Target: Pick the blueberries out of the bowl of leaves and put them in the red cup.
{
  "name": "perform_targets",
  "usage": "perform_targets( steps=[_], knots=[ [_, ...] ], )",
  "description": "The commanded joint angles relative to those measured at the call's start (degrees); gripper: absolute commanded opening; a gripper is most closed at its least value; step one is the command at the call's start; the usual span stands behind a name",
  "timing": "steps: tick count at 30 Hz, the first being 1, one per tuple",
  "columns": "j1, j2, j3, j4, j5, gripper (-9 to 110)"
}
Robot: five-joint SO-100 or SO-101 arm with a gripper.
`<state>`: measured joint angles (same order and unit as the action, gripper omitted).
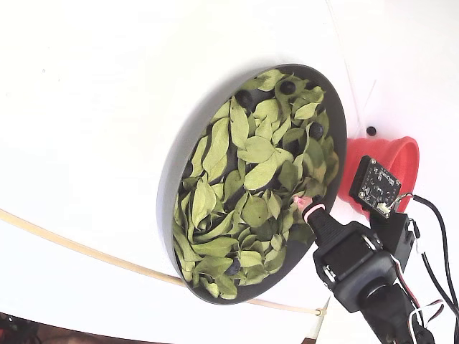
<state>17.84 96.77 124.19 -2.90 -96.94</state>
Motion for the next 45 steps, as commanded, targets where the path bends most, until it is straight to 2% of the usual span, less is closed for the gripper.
perform_targets(
  steps=[1,45],
  knots=[
    [1.6,6.6,-0.5,0.2,-0.4,9],
    [9.7,7.5,-11.1,0.4,0.4,9]
  ],
)
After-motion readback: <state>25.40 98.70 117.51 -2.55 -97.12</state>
